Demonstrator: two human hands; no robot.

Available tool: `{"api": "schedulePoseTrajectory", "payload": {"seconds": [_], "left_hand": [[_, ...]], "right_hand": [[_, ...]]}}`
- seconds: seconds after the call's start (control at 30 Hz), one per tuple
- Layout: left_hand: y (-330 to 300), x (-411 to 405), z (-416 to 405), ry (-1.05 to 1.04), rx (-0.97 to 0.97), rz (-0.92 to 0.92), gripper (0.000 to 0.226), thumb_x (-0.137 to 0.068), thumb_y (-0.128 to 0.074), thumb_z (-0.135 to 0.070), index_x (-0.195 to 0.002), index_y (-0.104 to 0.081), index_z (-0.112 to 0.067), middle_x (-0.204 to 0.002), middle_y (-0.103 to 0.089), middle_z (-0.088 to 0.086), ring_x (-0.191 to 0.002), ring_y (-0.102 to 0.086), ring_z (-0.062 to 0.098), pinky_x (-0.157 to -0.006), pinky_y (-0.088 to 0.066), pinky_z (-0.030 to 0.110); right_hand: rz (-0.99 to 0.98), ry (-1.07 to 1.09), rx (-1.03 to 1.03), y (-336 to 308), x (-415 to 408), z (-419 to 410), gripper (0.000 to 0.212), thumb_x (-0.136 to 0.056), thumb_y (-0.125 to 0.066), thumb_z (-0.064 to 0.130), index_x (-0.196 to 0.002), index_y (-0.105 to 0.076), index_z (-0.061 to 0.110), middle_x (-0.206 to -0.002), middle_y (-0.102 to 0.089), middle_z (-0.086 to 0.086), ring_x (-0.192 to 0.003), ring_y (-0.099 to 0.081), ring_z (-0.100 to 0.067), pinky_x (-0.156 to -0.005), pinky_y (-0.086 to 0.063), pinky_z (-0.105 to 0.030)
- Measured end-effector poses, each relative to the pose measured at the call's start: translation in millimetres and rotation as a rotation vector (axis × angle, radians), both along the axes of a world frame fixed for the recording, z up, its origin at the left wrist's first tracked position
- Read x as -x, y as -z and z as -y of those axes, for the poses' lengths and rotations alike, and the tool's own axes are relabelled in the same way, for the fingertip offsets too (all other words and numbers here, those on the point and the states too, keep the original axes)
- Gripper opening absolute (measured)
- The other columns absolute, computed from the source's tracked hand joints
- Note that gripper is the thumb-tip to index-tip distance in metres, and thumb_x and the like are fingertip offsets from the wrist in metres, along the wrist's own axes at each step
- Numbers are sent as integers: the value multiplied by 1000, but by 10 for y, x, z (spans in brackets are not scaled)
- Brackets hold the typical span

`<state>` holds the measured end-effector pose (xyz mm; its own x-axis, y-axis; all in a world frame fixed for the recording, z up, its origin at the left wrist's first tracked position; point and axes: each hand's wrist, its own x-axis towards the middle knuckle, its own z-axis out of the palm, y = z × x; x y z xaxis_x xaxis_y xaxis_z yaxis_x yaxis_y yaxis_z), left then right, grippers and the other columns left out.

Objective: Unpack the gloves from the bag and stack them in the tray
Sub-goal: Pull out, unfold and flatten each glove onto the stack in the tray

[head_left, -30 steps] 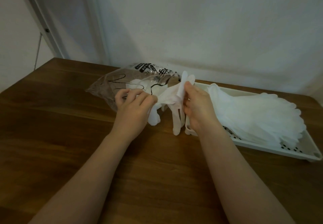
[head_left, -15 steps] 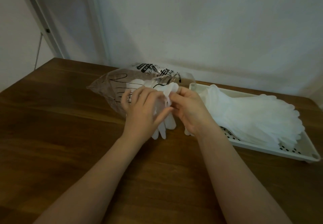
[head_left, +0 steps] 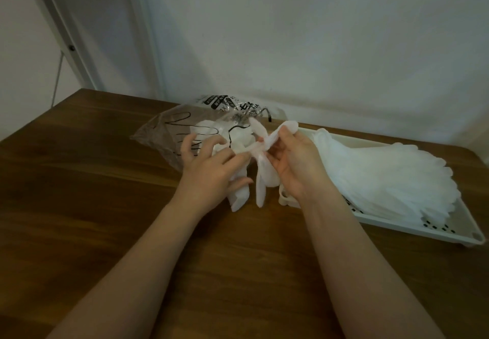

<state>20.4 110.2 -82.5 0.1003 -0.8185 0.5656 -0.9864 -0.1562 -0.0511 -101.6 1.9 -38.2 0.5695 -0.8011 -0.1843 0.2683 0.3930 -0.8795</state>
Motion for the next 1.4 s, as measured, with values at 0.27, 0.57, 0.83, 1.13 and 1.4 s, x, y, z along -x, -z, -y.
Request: {"api": "schedulePoseTrajectory", "payload": {"seconds": [0.27, 0.57, 0.83, 1.13, 1.4], "left_hand": [[-84, 122, 28, -300, -142, -115, 23, -88, -47, -29, -90, -68, -21, -93, -68, -4, -110, -51, 28, -101, -9, 49], [-271, 213, 48, -458, -300, -166, 21, -93, -39, -34, -95, -58, -28, -110, -58, -7, -130, -29, 23, -109, -1, 57], [-613, 955, 174, 124, -107, -430, 105, -54, -47, -86, -141, -29, -30, -144, -30, -11, -137, -15, 13, -112, 6, 39], [-592, 1371, 343, 448, -224, -1551, 70, -69, -79, -30, -129, -43, -28, -125, -58, -3, -106, -61, 12, -84, -54, 33], [-784, 1205, 467, 406, -337, -2053, 46, -67, -63, -18, -112, -57, -12, -103, -60, 7, -89, -59, 21, -67, -57, 30]], "right_hand": [[323, 130, -203, -189, 119, 59, 22, -92, -42, -3, -78, -49, 13, -65, -54, -2, -55, -52, -10, -60, -47, -23], [559, 138, -220, -495, 530, 298, 28, -98, -38, 5, -73, -49, 14, -51, -54, 2, -44, -51, -7, -54, -48, -19], [646, -10, -293, -457, 903, 296, 40, -50, -71, -9, -60, -47, 21, -56, -49, 5, -50, -48, -8, -69, -44, -16], [694, -48, -219, -518, 1332, 366, 14, -76, -63, -5, -83, -54, 2, -75, -60, -15, -62, -66, -23, -60, -59, -30], [80, -205, 110, -537, 1994, 530, 57, -90, -31, 46, -47, -47, 12, -47, -52, -10, -49, -52, -23, -60, -44, -28]]}}
